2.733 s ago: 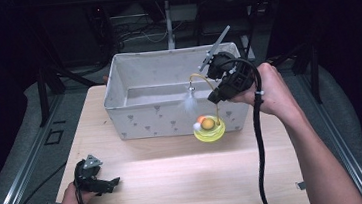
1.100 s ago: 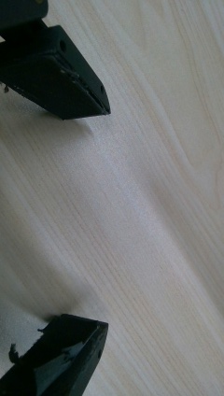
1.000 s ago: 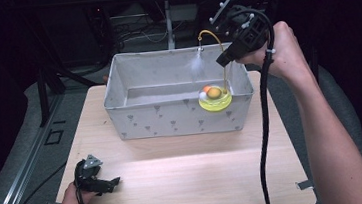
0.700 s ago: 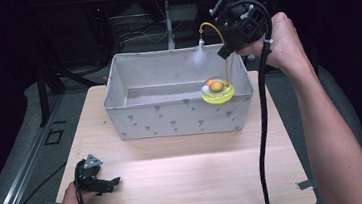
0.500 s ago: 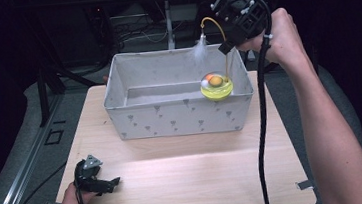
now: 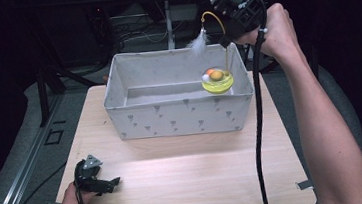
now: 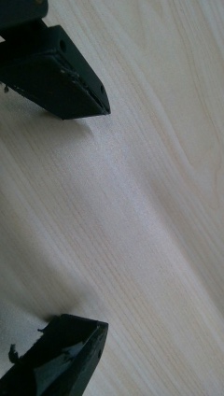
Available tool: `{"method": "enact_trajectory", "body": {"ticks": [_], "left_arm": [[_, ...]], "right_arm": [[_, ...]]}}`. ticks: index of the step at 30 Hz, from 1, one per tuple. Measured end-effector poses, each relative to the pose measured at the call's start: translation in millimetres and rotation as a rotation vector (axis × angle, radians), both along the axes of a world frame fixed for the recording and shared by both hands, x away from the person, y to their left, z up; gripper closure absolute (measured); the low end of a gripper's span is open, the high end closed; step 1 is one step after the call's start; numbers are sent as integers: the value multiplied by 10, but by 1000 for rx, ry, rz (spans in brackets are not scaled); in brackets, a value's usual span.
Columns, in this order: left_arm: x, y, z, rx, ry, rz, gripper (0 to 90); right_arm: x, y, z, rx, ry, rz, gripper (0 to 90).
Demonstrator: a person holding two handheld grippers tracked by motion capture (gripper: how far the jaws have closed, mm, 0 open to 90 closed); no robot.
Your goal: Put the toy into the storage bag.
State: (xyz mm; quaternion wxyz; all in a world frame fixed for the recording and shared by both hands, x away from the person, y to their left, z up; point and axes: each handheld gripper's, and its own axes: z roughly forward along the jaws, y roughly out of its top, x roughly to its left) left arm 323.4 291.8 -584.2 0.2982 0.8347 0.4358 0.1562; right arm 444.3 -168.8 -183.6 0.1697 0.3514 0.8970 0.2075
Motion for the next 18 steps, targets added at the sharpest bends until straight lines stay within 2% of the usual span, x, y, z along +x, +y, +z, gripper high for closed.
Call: {"method": "enact_trajectory", "body": {"ticks": [13,18], "left_arm": [[1,0,-1,-1,-1,-1,0],[1,0,-1,-1,-2,1,0]], "right_arm": [[196,-46,-58,10,-24,-64,887],[280,-82,-106,8,-18,-88,887]]}}
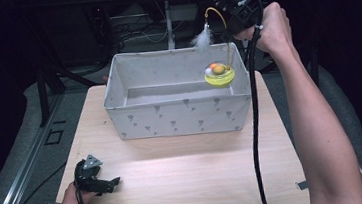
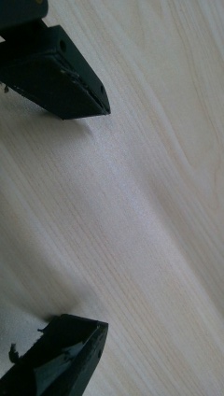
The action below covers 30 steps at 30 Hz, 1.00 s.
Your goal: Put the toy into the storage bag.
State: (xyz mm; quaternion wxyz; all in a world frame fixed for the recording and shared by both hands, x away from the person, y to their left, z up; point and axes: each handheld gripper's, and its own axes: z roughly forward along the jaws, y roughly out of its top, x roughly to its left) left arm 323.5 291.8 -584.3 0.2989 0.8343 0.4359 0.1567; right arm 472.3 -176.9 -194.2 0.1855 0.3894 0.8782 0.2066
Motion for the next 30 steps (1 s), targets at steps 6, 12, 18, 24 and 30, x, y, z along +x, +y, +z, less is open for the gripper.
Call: {"method": "enact_trajectory", "body": {"ticks": [6,12,18,24,30], "left_arm": [[1,1,0,0,0,-1,0],[1,1,0,0,0,-2,0],[1,1,0,0,-1,-2,0],[2,-1,-1,-2,0,-1,0],[1,-1,-1,-2,-1,0,0]], "right_arm": [[79,-23,-100,-10,13,-17,887],[130,-62,-190,8,16,-24,887],[201,-76,-309,17,25,-25,887],[275,-83,-434,18,33,-26,887],[303,-89,-532,26,30,-22,887]]}}
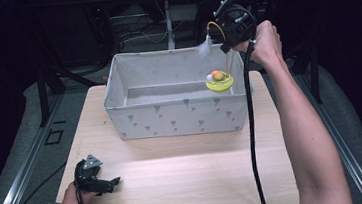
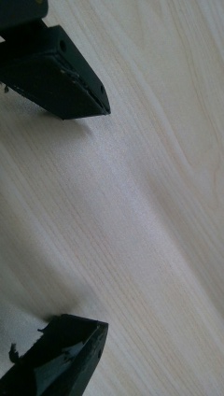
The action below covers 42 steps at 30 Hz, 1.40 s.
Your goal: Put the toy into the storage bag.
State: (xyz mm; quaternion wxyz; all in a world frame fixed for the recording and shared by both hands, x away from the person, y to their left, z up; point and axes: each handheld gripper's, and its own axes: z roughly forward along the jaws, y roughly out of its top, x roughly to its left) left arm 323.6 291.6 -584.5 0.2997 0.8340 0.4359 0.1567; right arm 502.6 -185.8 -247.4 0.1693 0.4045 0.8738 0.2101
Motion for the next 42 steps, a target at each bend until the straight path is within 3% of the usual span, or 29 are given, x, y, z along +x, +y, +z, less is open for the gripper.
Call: {"method": "enact_trajectory", "body": {"ticks": [6,22,36,42], "left_arm": [[5,-4,-2,-3,-2,1,0],[4,-4,-2,-3,-2,2,0],[4,-3,-2,-2,-2,0,0],[3,-3,-2,-2,-1,0,0]], "right_arm": [[33,6,-143,-16,9,3,887],[97,-113,-499,-4,46,-2,887],[70,-203,-811,14,87,-6,887],[49,-238,-933,-3,110,-5,887]]}}
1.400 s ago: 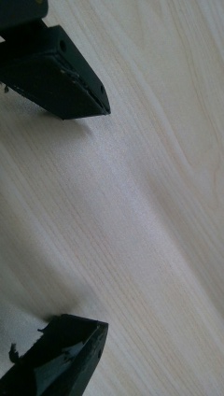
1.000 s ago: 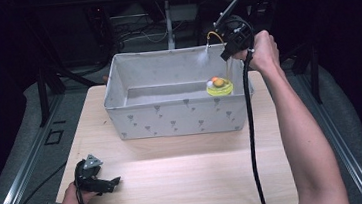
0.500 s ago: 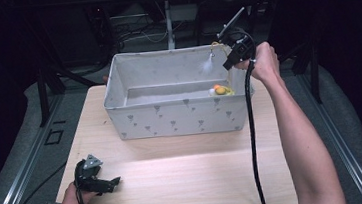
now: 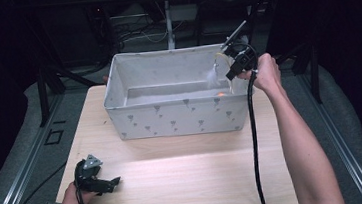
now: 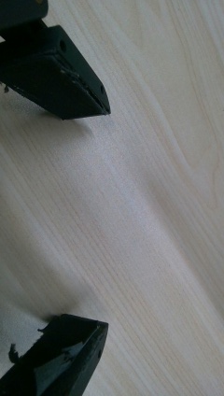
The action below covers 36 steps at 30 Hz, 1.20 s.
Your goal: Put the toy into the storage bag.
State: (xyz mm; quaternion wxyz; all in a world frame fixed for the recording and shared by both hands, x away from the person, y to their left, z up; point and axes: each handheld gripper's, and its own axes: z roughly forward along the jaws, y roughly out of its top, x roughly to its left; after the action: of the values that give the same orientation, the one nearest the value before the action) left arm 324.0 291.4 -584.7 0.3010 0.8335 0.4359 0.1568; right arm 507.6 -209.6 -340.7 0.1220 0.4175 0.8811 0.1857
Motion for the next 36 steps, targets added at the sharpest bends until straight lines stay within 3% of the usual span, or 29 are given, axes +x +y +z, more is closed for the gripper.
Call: {"method": "enact_trajectory", "body": {"ticks": [10,32,36], "left_arm": [[0,0,0,0,0,0,0],[0,0,0,0,0,0,0],[0,0,0,0,-1,0,0]], "right_arm": [[-19,-20,-177,-47,54,8,886],[62,-91,-445,-99,179,-3,883],[73,-98,-473,-95,185,-9,880]]}}
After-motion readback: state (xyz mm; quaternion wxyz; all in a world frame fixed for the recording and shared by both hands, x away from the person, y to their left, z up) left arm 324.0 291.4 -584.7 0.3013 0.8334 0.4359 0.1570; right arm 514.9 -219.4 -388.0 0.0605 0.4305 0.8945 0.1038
